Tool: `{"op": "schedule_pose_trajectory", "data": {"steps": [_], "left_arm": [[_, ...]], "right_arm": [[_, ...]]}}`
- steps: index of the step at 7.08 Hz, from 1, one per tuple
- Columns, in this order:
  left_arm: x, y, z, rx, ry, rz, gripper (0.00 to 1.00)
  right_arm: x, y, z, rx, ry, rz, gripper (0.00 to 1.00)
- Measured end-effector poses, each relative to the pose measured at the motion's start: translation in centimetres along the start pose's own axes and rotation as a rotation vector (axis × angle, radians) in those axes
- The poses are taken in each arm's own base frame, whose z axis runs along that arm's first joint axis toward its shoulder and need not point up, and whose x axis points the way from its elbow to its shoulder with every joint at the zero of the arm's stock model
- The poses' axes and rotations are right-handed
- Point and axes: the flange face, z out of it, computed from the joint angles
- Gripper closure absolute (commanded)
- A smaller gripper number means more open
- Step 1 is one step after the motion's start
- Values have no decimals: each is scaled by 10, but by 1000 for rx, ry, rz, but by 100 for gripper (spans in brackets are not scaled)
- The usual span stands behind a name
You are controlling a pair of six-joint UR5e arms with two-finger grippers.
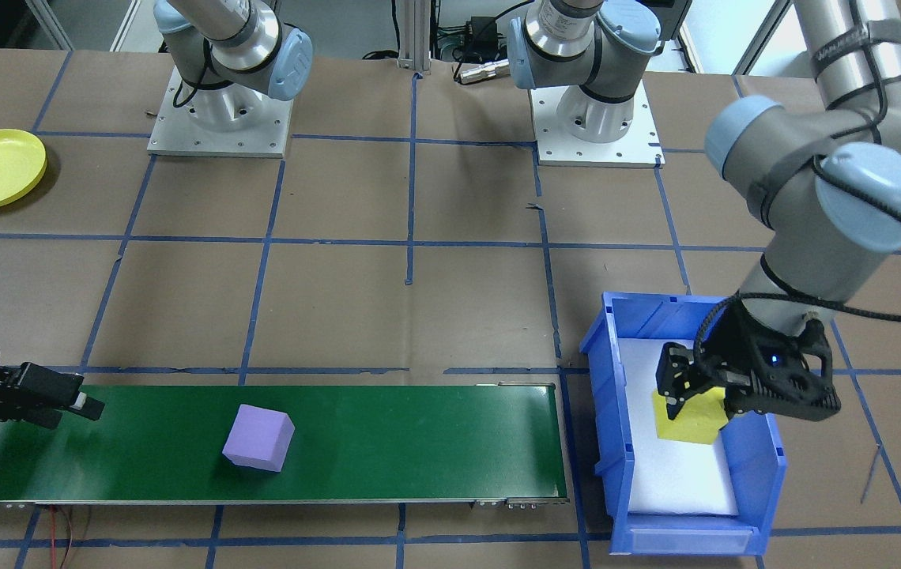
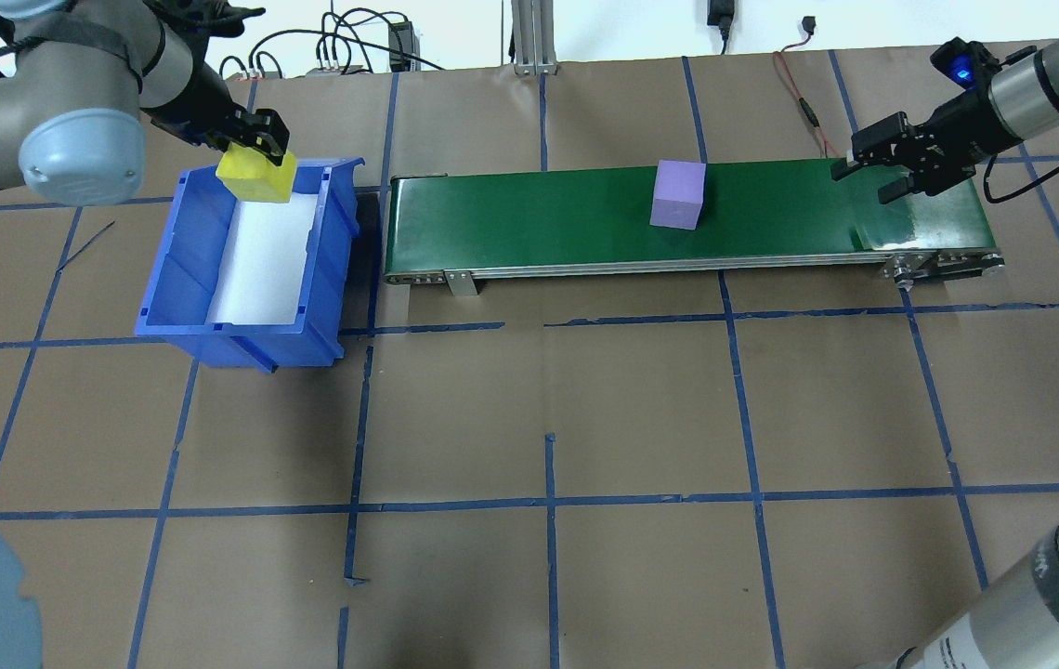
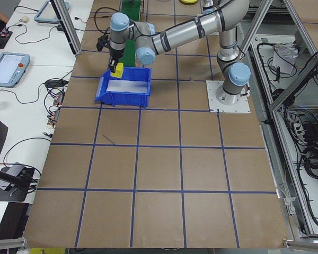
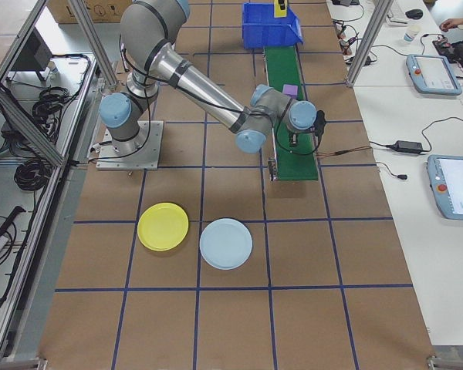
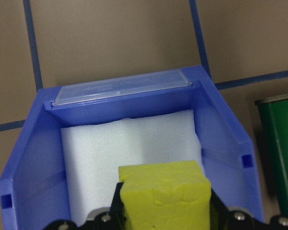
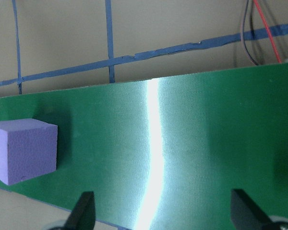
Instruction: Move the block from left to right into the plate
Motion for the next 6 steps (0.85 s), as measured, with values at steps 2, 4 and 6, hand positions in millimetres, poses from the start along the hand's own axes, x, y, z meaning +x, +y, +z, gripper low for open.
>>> {"op": "schedule_pose_trajectory", "data": {"steps": [2, 4, 6], "left_arm": [[92, -1, -20, 4, 40, -29, 76], [154, 2, 8, -39, 73, -43, 76], [185, 3, 57, -56, 86, -14, 75]], "right_arm": [[1, 1, -1, -1, 2, 6, 0], [3, 3, 0, -3, 1, 12, 0], [5, 7, 3, -10, -4, 21, 0]]}}
